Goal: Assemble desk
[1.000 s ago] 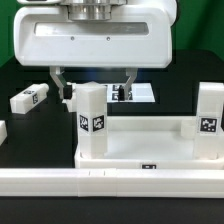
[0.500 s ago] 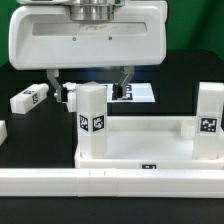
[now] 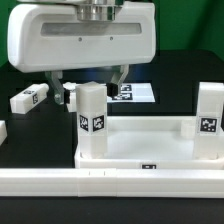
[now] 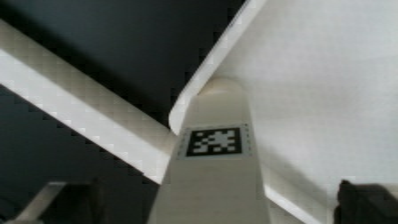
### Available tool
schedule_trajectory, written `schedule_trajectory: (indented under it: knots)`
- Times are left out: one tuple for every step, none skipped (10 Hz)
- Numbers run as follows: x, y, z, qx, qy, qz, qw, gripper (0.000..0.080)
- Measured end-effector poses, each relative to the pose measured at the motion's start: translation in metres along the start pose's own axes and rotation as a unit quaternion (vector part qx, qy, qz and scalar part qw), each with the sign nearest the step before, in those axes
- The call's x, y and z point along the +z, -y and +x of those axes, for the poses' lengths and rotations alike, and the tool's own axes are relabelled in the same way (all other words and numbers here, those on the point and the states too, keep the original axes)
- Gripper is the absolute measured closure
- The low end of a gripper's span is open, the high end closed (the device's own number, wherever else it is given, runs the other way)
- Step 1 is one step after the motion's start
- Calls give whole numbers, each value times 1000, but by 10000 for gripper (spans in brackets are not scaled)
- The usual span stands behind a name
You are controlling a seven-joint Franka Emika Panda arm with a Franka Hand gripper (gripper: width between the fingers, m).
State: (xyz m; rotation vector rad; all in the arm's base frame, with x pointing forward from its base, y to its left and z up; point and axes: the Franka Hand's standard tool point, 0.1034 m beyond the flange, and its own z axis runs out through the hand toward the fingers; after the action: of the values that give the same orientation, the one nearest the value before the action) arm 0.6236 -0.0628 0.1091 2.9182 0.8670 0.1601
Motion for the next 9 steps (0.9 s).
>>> schedule_trajectory:
  knots:
    - [0, 0, 0, 1, 0, 0, 1000, 243]
    - [0, 0, 0, 1, 0, 0, 1000, 243]
    - [0, 0, 0, 8, 0, 0, 1000, 425]
    - [0, 0, -1, 14, 0, 0, 1000, 505]
    - [0, 0, -1, 14, 0, 0, 1000, 505]
    - [0, 0, -1, 35, 0, 2, 999, 505]
    - [1, 0, -2, 83, 0, 4, 997, 505]
    - [1, 0, -2, 135, -1, 7, 991, 505]
    - [1, 1, -2, 185, -1, 9, 983, 505]
